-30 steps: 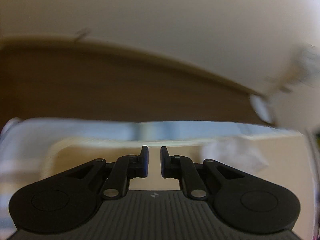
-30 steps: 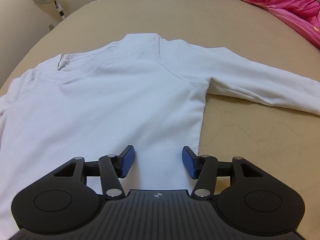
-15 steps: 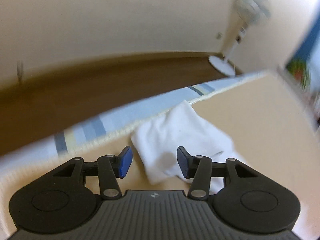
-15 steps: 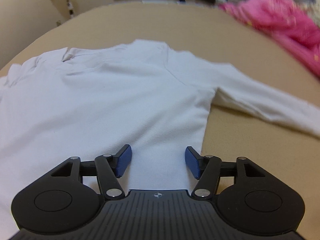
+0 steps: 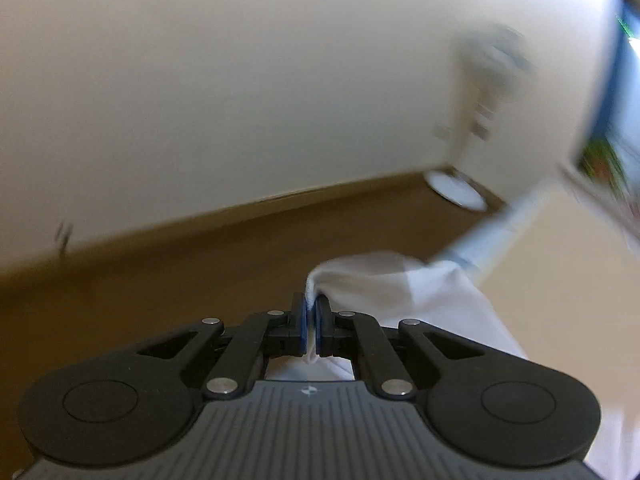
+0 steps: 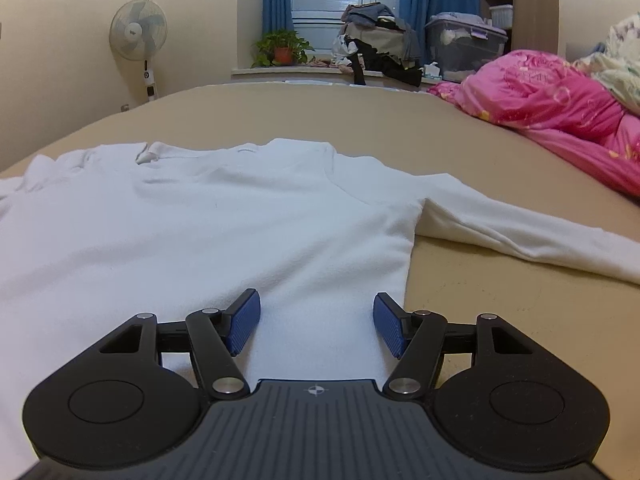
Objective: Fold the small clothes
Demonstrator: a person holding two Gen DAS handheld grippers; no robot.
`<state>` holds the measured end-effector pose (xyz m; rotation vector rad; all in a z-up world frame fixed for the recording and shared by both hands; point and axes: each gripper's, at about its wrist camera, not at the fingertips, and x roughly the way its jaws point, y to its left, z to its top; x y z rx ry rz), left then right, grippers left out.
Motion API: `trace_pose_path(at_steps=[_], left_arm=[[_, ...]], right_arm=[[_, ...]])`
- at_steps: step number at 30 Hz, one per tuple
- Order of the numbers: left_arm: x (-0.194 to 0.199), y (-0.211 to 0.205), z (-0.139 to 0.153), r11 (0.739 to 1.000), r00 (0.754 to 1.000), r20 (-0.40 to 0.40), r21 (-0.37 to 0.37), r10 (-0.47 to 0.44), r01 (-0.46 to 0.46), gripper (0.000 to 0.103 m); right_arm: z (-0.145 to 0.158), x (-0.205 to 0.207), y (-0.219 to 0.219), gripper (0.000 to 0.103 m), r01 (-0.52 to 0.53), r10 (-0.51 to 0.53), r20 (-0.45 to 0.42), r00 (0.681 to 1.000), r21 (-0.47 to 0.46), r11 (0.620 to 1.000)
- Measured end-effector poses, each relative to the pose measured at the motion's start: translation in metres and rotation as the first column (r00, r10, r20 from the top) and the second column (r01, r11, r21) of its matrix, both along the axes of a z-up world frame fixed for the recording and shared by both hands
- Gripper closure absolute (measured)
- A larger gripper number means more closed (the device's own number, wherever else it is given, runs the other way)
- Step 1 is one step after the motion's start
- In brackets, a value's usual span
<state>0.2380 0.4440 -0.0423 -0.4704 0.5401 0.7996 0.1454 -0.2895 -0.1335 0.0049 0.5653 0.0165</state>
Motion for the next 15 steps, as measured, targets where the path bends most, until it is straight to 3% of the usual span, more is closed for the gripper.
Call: trace_pose_path(at_steps=[3, 7, 8, 11, 13, 15], left_arm=[[-0.021, 0.034, -0.011, 0.992, 0.997, 0.009, -0.095, 0.08, -0.079, 0.098], [-0.027, 0.045, -0.012, 0.989, 0.993, -0.022, -0.096, 0.113, -0.114, 0.086], [-0.027, 0.043, -0.01, 0.992, 0.995, -0.005, -0.087, 0.095, -0.095, 0.078], [-0.021, 0.029, 0.002, 0.998, 0.998, 0.0, -0.02, 0.064, -0.064, 0.074], [-0.015, 0.008, 0.016, 0.999, 1.0, 0.021, -0.04, 0.006, -0.005, 0.074], [-0.007, -0.019, 0.02, 0.989, 0.992, 0.041, -0.084, -0.116, 0.119, 0.074]], right_arm=[[-0.001, -0.001, 0.008, 0.038, 0.004, -0.004, 0.002, 1.0, -0.04, 0.999], [0.0, 0.002, 0.011, 0.037, 0.005, -0.006, -0.009, 1.0, -0.066, 0.998], [0.002, 0.003, 0.01, 0.037, 0.004, -0.005, -0.022, 1.0, -0.062, 0.998], [0.017, 0.012, 0.005, 0.038, 0.014, -0.017, -0.093, 0.995, -0.027, 1.0], [0.034, 0.013, 0.001, 0.038, 0.059, -0.058, -0.12, 0.991, 0.009, 0.998], [0.054, 0.009, -0.005, 0.038, 0.082, -0.074, -0.128, 0.989, 0.062, 0.995]])
